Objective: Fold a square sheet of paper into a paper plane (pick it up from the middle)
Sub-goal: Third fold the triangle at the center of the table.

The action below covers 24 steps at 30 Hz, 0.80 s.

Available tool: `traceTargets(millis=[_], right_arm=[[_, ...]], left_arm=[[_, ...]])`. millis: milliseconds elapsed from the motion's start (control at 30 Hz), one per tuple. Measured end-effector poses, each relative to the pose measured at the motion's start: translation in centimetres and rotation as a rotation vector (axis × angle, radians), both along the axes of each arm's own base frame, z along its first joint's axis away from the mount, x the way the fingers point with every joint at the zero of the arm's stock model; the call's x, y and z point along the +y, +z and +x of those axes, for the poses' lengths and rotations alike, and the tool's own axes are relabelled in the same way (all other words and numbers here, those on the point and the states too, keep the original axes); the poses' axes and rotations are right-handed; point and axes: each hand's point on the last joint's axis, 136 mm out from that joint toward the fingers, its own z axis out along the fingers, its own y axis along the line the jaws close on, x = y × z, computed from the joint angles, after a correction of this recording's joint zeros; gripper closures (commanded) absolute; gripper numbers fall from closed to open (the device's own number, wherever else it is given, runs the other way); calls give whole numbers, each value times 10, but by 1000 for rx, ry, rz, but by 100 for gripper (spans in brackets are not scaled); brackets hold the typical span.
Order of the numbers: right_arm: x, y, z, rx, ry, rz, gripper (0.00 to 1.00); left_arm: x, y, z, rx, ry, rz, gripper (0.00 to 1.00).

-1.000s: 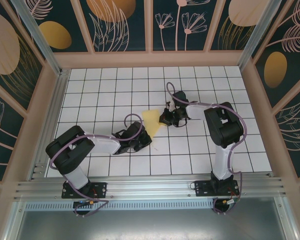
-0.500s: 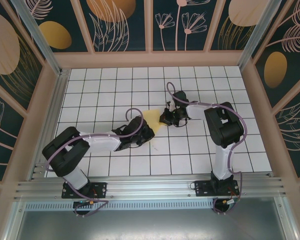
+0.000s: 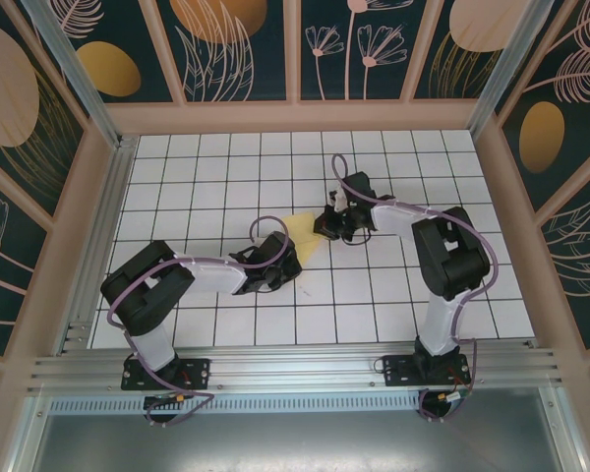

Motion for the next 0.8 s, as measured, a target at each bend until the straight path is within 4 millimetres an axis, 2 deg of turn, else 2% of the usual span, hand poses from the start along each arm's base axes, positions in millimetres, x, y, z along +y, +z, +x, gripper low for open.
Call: traceTargets(millis=[200, 333, 533, 733, 800], right_arm=[[12, -17, -38, 53, 70, -29, 100], [21, -23, -48, 67, 102, -35, 100], [18, -39, -49, 99, 100, -55, 100], [15, -39, -42, 114, 88, -40, 100], [9, -38, -33, 112, 64, -38, 100]], left_arm=[[0, 0, 0, 3, 3, -1, 100], [0, 0, 0, 3, 3, -1, 100], [0, -1, 0, 4, 3, -1, 100], [0, -1, -1, 4, 2, -1, 100], [0, -2, -1, 3, 0, -4, 100]])
